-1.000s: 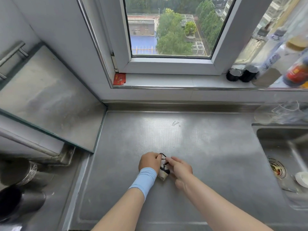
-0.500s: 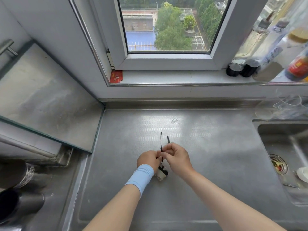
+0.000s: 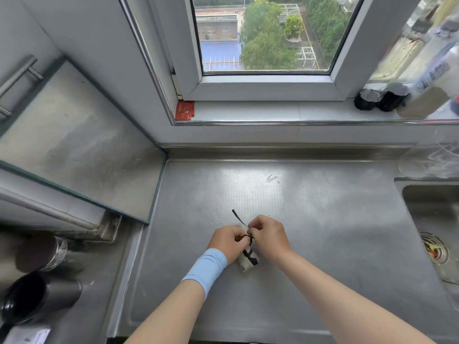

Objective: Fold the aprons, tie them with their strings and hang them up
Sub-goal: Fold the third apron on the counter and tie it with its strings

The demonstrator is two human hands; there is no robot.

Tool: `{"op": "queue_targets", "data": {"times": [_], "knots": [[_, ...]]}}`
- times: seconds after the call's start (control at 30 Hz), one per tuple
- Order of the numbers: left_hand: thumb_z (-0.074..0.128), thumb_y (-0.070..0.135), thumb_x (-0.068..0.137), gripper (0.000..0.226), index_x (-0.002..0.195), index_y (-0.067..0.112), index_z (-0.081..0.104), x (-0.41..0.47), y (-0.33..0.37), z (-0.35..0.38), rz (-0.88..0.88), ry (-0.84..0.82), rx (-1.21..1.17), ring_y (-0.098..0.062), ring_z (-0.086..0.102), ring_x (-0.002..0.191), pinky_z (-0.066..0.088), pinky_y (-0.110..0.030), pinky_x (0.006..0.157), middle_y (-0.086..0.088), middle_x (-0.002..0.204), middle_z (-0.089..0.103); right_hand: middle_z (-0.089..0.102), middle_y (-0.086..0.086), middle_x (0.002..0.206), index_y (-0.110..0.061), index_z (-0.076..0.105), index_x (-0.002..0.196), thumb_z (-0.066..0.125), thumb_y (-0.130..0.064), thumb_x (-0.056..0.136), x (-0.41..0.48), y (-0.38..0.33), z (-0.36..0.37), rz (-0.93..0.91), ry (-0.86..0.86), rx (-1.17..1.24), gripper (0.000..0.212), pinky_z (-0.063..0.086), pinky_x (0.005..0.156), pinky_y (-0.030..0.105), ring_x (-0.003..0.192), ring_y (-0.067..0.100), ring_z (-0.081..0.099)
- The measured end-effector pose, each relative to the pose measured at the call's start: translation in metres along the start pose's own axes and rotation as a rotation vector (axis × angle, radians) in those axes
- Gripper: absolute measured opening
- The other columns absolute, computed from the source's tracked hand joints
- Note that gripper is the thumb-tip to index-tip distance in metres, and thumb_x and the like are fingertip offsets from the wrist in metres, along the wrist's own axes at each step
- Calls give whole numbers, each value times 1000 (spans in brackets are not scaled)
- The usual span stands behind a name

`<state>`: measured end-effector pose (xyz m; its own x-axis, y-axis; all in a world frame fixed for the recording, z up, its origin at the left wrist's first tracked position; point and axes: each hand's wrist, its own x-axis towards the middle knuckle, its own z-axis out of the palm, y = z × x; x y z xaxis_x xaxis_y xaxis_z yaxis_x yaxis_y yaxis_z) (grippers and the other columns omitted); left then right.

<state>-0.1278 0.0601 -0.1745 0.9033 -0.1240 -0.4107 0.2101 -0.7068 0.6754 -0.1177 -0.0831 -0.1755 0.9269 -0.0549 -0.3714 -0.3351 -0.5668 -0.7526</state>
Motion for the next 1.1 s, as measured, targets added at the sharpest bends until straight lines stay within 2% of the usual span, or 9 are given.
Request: {"op": "queue_targets", "data": {"times": [0.23,0.33,0.43,0.53,0.77,0.9,0.97,1.03,1.1], "knots": [[53,18,87,26,104,38,59,-7,-5,-4,16,37,-137,-2,53,62,42,-11,64,12,68,61,74,-6,74,-20,78,76,65,-11,80,1,4,-14,125,-258,-65,16,51,61,18,72,7,68],[53,17,91,24,93,33,71,-5,-5,-7,34,-23,-138,-3,59,74,40,-6,67,15,77,67,70,-4,66,-15,75,70,63,-9,80,1,2,-20,118,-351,-11,17,49,60,24,62,10,62],[55,21,92,21,87,30,74,-5,-3,-11,26,-62,-121,-2,60,77,39,-4,68,17,78,67,58,2,59,-10,67,66,57,-6,83,0,-6,-25,149,-449,33,20,31,45,22,46,11,40],[54,23,93,20,90,26,74,-5,-2,-12,7,-85,-94,-4,59,80,41,-10,71,16,81,66,48,6,60,-10,57,68,52,-7,89,-3,-11,-26,206,-545,84,22,16,45,22,45,14,25],[46,32,99,30,82,11,59,-2,4,-24,37,-222,131,-18,47,76,34,-28,67,2,76,49,42,1,62,-15,56,78,37,1,82,0,-4,-32,314,-667,334,25,10,45,24,48,12,17],[62,46,87,33,70,19,53,-6,4,-21,40,-234,113,-13,41,64,32,-25,58,5,70,43,44,2,62,-14,58,76,33,4,79,0,-7,-34,335,-671,366,31,10,44,24,47,12,16],[67,48,82,21,93,30,63,-8,-1,-17,36,-196,-35,-8,51,74,42,-22,70,11,80,55,42,3,62,-15,55,72,34,4,79,-1,-7,-34,337,-654,387,29,11,44,24,47,12,16],[59,49,88,33,121,40,60,-12,-4,-14,55,-172,-153,-4,57,99,44,-22,92,15,106,63,42,3,61,-15,52,71,34,4,81,0,-7,-32,343,-634,407,28,11,45,24,48,12,17],[44,55,94,34,114,38,66,-15,-3,-9,46,-129,-252,-5,58,105,42,-23,97,14,110,65,45,3,61,-15,49,72,35,3,87,1,-6,-28,353,-610,425,27,11,47,24,48,12,19]]}}
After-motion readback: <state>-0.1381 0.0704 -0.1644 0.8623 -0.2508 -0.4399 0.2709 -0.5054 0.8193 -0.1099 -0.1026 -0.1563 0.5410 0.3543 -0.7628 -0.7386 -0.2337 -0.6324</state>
